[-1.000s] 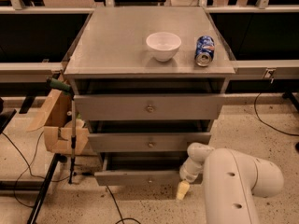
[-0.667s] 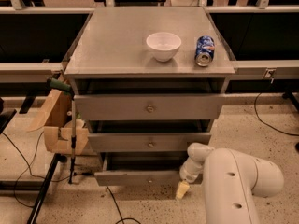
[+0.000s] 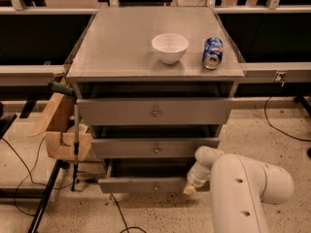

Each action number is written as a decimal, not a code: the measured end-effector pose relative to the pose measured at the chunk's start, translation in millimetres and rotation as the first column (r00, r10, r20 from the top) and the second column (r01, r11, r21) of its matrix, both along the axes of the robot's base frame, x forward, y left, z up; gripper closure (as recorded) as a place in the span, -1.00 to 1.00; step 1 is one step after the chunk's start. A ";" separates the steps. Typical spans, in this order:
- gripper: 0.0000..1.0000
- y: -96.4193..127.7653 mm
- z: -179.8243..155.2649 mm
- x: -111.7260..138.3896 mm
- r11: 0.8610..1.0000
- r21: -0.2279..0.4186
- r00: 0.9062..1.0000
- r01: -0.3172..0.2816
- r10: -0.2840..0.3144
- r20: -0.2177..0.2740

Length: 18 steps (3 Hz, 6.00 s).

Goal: Open bottom drawer

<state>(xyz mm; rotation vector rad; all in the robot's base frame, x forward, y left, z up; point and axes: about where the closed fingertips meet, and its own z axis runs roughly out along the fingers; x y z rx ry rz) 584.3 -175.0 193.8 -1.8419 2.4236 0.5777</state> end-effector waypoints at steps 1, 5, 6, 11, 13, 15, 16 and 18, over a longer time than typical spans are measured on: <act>0.90 0.1 1.9 3.4 1.000 0.000 1.000 0.000 0.000 0.000; 1.00 -8.0 4.6 0.7 1.000 0.025 0.999 -0.014 0.013 0.038; 1.00 -7.9 5.7 2.9 1.000 0.025 0.999 -0.014 0.013 0.038; 0.62 -10.6 15.8 13.0 0.997 0.063 0.992 -0.050 0.042 0.119; -0.28 -10.7 12.6 1.6 0.994 0.096 0.989 -0.055 0.041 0.143; -1.00 -2.5 5.4 -18.3 0.987 0.149 0.986 -0.061 0.036 0.164; -1.00 1.0 -8.2 -42.2 0.970 0.230 0.980 -0.079 0.034 0.195; -0.54 9.5 -16.5 -55.2 0.950 0.297 0.978 -0.094 0.032 0.207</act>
Offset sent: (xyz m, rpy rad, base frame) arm -0.1090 -0.0736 -0.0426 0.0915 -0.0939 -0.0623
